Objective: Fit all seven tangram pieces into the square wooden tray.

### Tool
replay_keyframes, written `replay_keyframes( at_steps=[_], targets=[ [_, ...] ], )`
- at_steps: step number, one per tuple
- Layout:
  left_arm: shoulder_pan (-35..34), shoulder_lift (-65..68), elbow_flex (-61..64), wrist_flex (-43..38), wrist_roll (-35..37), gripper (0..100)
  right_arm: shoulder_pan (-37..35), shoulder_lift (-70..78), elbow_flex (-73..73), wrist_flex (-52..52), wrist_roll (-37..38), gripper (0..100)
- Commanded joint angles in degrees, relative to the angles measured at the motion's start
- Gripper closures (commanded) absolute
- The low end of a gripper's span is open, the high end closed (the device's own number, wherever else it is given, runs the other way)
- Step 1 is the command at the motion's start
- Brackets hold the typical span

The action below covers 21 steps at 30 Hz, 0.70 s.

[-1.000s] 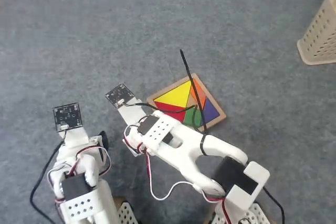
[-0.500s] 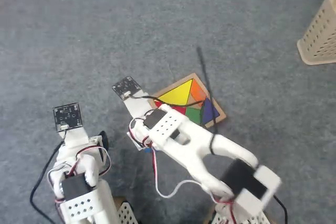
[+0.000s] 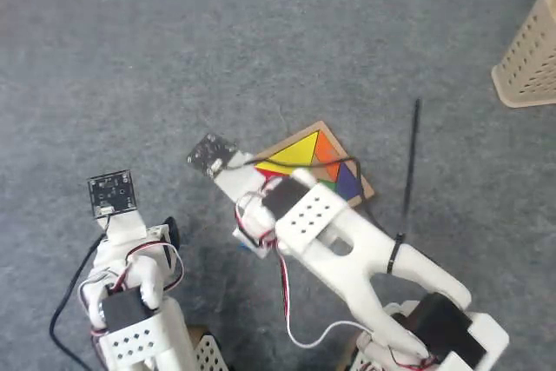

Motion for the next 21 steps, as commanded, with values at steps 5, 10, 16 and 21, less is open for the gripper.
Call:
replay_keyframes(
  at_steps=[5,10,16,21],
  targets=[
    [-0.3,-1.1,-0.7,0.2,-0.4,78,-7.5,-3.3,9.3,-17.3,-6.4,97.0],
    [-0.3,-1.1,-0.7,0.2,-0.4,78,-8.7,-0.6,10.8,-18.4,-6.5,85.3],
    [-0.3,-1.1,-0.7,0.2,-0.4,78,-8.3,6.6,10.6,-21.1,-6.5,81.1],
    [-0.3,-1.1,-0.7,0.2,-0.4,78,-8.1,8.5,9.9,-21.5,-6.5,81.1]
  ],
)
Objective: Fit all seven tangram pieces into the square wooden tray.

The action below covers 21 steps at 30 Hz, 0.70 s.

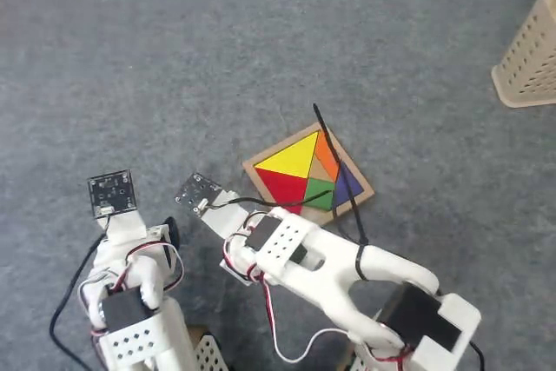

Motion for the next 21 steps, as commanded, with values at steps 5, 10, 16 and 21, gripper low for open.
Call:
replay_keyframes(
  at_steps=[5,10,16,21],
  targets=[
    [-0.3,-1.1,-0.7,0.2,-0.4,78,3.3,-0.1,-1.7,-1.4,-0.7,81.2],
    [-0.3,-1.1,-0.7,0.2,-0.4,78,5.8,-0.3,-4.4,-1.4,-6.4,85.2],
    [-0.3,-1.1,-0.7,0.2,-0.4,78,4.8,0.0,-5.5,-1.4,-9.6,86.1],
    [-0.3,-1.1,-0.7,0.2,-0.4,78,5.1,0.0,-5.5,-0.9,-9.7,86.4]
  ],
)
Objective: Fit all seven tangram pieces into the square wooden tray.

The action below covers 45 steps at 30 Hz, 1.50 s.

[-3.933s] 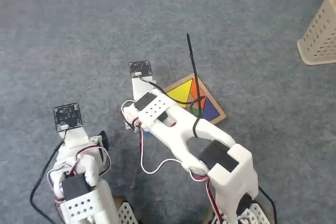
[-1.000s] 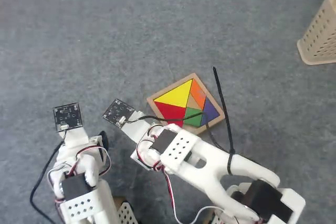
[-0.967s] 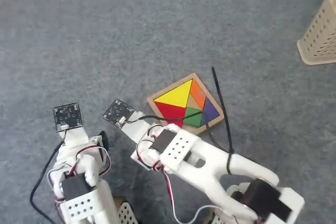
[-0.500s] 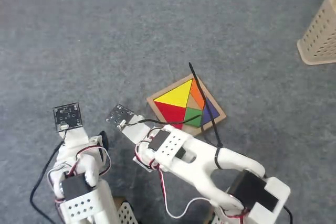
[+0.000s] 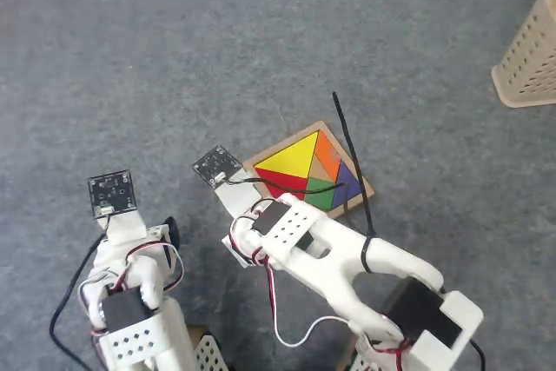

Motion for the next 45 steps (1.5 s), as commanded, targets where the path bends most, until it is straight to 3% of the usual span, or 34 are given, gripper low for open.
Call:
replay_keyframes(
  at_steps=[1,18,26,45],
  targets=[
    [-0.3,-1.1,-0.7,0.2,-0.4,78,0.6,-0.5,-3.4,-0.6,-0.9,86.4],
    [-0.3,-1.1,-0.7,0.2,-0.4,78,1.7,-4.9,-6.2,5.0,-1.0,86.4],
    [-0.3,-1.1,-0.7,0.2,-0.4,78,-6.5,-3.8,-6.2,-0.3,-1.0,86.1],
    [-0.4,-1.1,-0.7,0.2,-0.4,78,-1.5,-2.9,-7.4,2.8,-0.9,86.2]
  ],
)
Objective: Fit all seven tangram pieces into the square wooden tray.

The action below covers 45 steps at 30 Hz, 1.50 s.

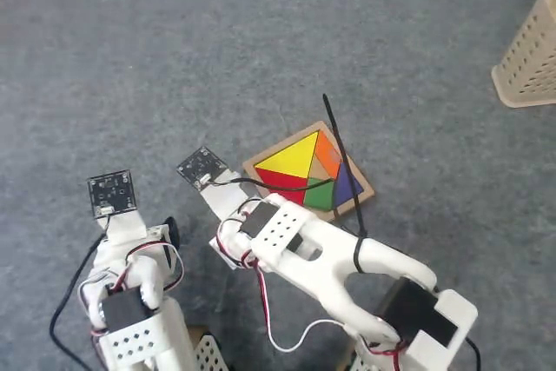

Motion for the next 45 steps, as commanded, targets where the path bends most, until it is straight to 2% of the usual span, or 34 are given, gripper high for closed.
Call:
replay_keyframes(
  at_steps=[1,11,20,33,40,45],
  targets=[
    [-0.4,-1.1,-0.7,0.2,-0.4,78,1.3,-4.9,-2.6,1.0,-0.5,86.3],
    [-0.4,-1.1,-0.7,0.2,-0.4,78,4.0,-8.1,-0.1,0.4,-0.2,86.4],
    [-0.4,-1.1,-0.7,0.2,-0.4,78,3.9,-3.9,2.1,-3.4,-0.2,86.1],
    [-0.4,-1.1,-0.7,0.2,-0.4,78,4.2,-0.7,1.8,-3.3,-0.1,86.1],
    [-0.4,-1.1,-0.7,0.2,-0.4,78,9.2,-0.7,1.8,-2.8,-0.1,86.1],
    [-0.4,-1.1,-0.7,0.2,-0.4,78,9.5,-0.7,1.7,-1.8,-0.1,86.1]
  ],
)
